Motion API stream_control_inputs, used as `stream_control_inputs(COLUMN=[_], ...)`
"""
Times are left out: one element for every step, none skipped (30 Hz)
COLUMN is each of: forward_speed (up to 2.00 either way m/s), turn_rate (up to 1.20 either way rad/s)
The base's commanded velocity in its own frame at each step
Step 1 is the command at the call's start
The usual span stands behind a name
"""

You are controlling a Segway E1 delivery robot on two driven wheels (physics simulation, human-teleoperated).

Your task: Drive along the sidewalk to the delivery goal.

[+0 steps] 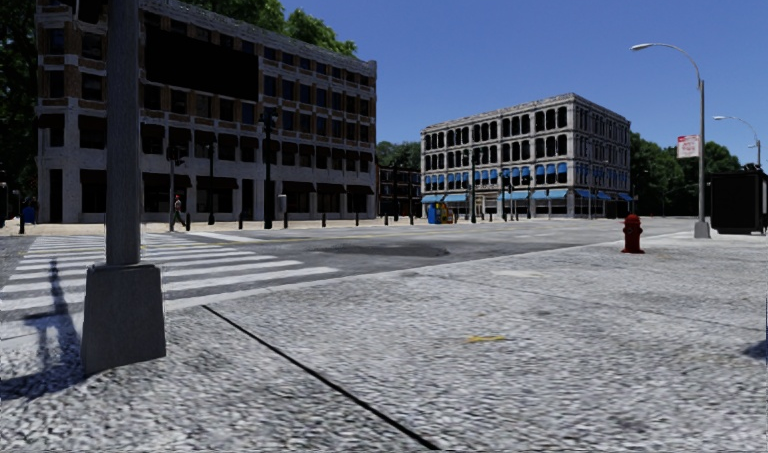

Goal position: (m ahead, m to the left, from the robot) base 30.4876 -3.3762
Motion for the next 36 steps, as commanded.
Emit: stream_control_inputs(forward_speed=[2.0, 2.0, 2.0, 2.0, 2.0, 2.0, 2.0, 2.0, 2.0, 2.0, 2.0, 2.0, 2.0, 2.0, 2.0, 2.0, 2.0, 2.0, 2.0, 2.0, 2.0, 2.0, 2.0, 2.0, 2.0, 2.0, 2.0, 2.0, 2.0, 2.0, 2.0, 2.0, 2.0, 2.0, 2.0, 2.0], turn_rate=[0.45, 0.45, 0.45, 0.45, 0.45, 0.45, 0.45, 0.45, 0.45, 0.45, 0.45, 0.45, 0.45, 0.45, 0.45, 0.45, 0.45, 0.45, 0.45, 0.45, 0.45, 0.45, 0.45, 0.45, 0.45, 0.45, 0.45, 0.45, 0.45, 0.45, 0.45, 0.45, 0.45, 0.45, 0.45, 0.45])
